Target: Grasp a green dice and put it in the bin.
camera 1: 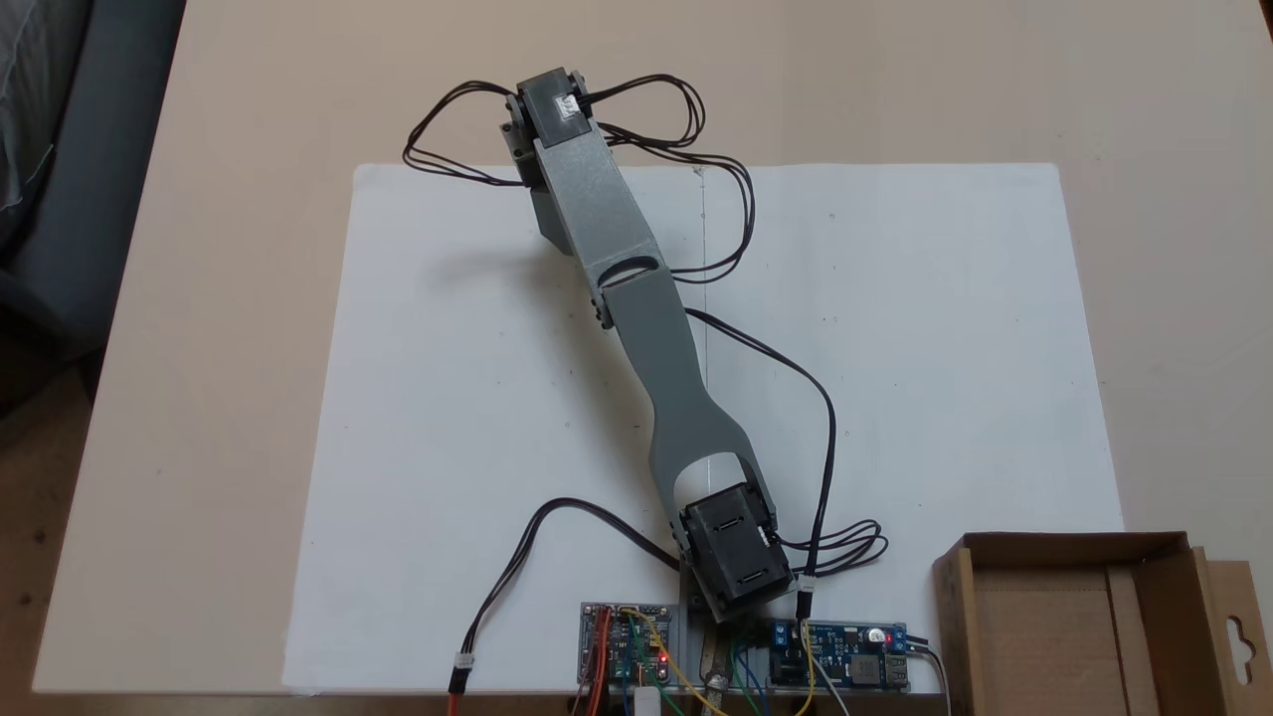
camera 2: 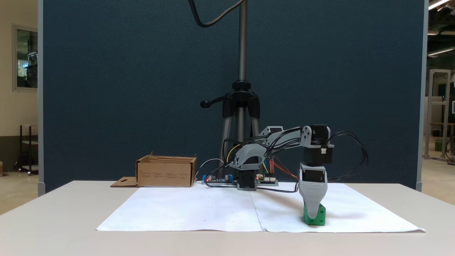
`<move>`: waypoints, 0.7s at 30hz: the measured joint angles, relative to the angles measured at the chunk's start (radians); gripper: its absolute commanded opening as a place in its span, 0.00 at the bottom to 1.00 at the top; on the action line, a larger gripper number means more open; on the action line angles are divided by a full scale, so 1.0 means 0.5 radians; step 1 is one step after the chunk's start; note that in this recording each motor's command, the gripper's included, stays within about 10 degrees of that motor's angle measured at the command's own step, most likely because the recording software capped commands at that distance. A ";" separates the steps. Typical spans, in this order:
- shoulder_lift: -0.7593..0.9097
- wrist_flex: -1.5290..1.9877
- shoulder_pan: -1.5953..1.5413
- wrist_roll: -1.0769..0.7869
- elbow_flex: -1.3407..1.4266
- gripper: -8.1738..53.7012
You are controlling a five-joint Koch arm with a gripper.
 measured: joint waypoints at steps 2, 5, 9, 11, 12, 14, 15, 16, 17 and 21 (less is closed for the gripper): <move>-0.006 -0.018 0.000 0.000 0.000 0.83; -0.009 -0.040 0.000 0.000 0.000 0.83; -0.009 -0.092 0.000 0.000 0.000 0.83; -0.006 -0.129 0.000 0.000 0.000 0.83; -0.009 -0.153 0.000 0.000 0.000 0.83; -0.009 -0.175 0.000 -0.003 0.000 0.83; -0.009 -0.175 0.000 0.000 0.000 0.83; -0.009 -0.175 0.000 0.000 0.000 0.82; -0.018 -0.175 0.000 0.000 -0.003 0.82; -0.037 -0.175 0.000 0.000 0.000 0.80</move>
